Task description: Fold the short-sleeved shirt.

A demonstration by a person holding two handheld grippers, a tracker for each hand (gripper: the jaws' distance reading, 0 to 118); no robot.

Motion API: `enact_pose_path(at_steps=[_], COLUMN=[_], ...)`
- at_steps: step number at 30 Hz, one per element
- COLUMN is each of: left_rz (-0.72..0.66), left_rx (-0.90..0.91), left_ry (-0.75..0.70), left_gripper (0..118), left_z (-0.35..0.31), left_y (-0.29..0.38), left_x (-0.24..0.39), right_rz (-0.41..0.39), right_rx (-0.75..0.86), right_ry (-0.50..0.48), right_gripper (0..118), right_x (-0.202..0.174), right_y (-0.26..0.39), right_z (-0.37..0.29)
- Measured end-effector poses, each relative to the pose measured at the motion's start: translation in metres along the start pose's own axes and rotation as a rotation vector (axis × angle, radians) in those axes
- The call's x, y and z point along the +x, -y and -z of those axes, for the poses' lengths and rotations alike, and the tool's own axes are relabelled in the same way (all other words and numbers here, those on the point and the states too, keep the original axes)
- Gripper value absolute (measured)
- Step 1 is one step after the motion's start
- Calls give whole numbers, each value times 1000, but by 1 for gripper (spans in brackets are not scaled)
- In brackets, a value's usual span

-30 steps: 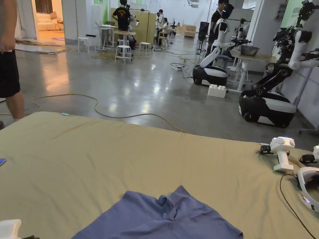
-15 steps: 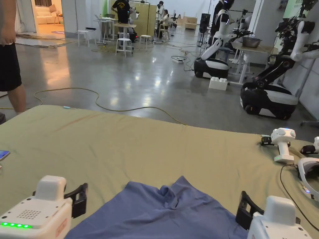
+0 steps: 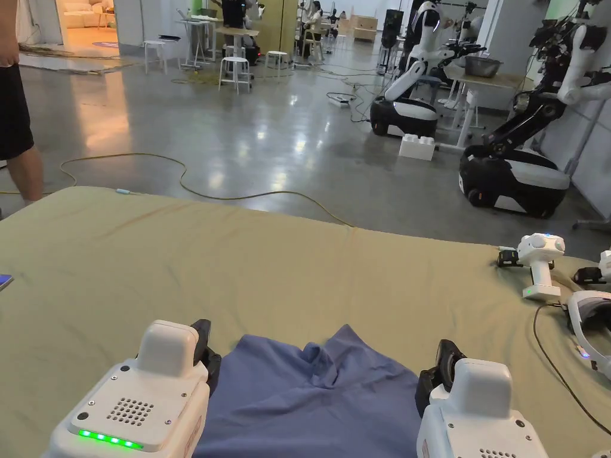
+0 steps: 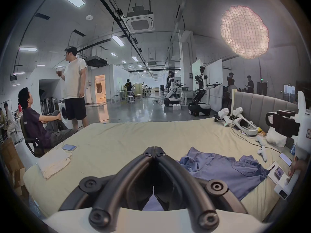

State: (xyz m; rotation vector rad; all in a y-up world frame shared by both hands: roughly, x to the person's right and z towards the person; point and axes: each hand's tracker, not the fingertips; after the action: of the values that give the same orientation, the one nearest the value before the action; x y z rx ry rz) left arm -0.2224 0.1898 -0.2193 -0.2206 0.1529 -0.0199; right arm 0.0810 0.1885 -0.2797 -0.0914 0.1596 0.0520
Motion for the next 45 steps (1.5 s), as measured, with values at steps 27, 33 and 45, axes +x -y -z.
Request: enact_pose_path(at_steps=[27, 33, 45], left_rz=[-524, -409, -300], left_rx=[-821, -910, -870], left_ry=[-128, -148, -167], left_gripper=[57, 61, 6], left_z=[64, 90, 94], left_y=[143, 154, 160], left_x=[-207, -190, -181], right_rz=[-56, -69, -69], right_rx=[-280, -330, -569], right_ry=[-102, -95, -95], right_gripper=[0, 0, 37], right_x=[-27, -27, 5], right_y=[59, 71, 81], right_z=[40, 53, 173])
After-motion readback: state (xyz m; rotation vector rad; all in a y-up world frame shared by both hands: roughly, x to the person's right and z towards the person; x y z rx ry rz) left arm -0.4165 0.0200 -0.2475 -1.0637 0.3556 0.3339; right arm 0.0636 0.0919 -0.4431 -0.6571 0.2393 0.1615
